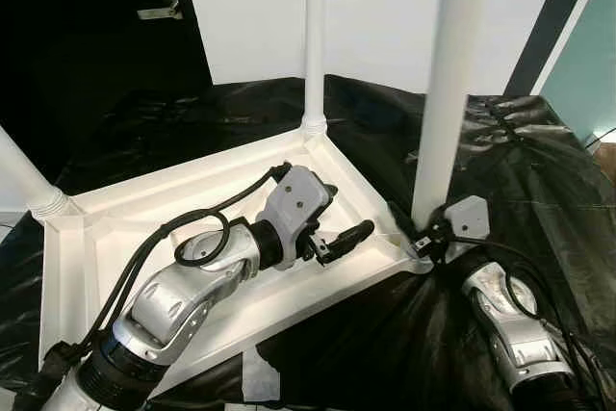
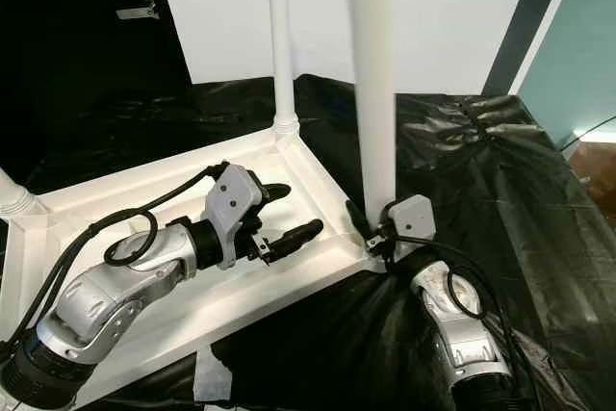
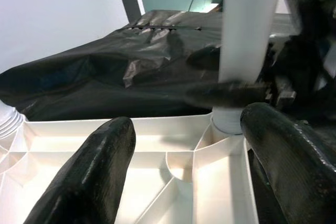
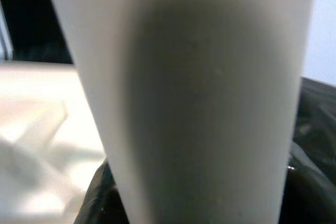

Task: Building children table

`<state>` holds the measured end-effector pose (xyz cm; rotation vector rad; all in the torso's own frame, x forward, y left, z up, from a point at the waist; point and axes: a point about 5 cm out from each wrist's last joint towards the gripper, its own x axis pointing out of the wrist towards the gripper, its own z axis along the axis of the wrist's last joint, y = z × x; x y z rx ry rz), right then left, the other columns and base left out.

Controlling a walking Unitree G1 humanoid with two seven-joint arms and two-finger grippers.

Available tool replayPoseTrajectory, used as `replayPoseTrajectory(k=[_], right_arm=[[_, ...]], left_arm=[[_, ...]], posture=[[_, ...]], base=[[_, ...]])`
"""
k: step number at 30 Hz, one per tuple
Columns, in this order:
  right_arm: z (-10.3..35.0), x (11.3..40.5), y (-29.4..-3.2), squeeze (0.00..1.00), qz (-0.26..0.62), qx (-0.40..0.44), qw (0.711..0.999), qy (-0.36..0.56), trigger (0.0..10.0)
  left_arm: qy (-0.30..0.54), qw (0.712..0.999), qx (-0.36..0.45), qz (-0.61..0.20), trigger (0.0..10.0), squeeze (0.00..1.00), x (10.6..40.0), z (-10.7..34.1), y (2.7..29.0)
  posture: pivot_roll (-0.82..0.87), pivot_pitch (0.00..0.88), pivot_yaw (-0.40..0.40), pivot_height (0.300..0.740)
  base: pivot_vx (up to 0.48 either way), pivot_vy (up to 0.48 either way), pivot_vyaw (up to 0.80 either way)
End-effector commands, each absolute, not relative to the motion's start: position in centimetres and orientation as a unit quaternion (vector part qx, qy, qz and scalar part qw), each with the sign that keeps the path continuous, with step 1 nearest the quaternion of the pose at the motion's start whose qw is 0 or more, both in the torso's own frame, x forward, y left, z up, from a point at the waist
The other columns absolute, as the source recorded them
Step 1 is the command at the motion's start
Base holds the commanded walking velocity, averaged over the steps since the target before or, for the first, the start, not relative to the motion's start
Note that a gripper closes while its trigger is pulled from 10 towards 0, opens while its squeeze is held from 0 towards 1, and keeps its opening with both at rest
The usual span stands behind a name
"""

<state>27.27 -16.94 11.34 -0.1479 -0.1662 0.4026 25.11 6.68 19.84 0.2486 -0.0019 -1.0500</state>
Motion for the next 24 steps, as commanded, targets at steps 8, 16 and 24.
replayPoseTrajectory(k=[8, 16, 24], right_arm=[[6.1, 25.4, -18.0, 0.00, 0.164, 0.071, 0.982, 0.052, 10.0], [5.6, 25.2, -18.0, 0.00, 0.177, 0.025, 0.981, 0.079, 10.0], [7.0, 25.3, -18.4, 0.00, 0.246, -0.021, 0.967, 0.068, 10.0]], left_arm=[[0.000, 0.823, 0.128, -0.554, 10.0, 0.00, 24.5, 20.4, 6.5], [-0.001, 0.822, 0.127, -0.555, 10.0, 0.00, 24.5, 20.3, 6.6], [0.001, 0.822, 0.124, -0.556, 10.0, 0.00, 24.5, 20.3, 6.6]], posture=[[-0.04, 0.003, 0.053, 0.740], [-0.04, 0.008, 0.049, 0.740], [-0.05, 0.008, 0.053, 0.740]], base=[[0.000, 0.000, 0.00], [0.000, 0.000, 0.00], [0.000, 0.000, 0.00]])
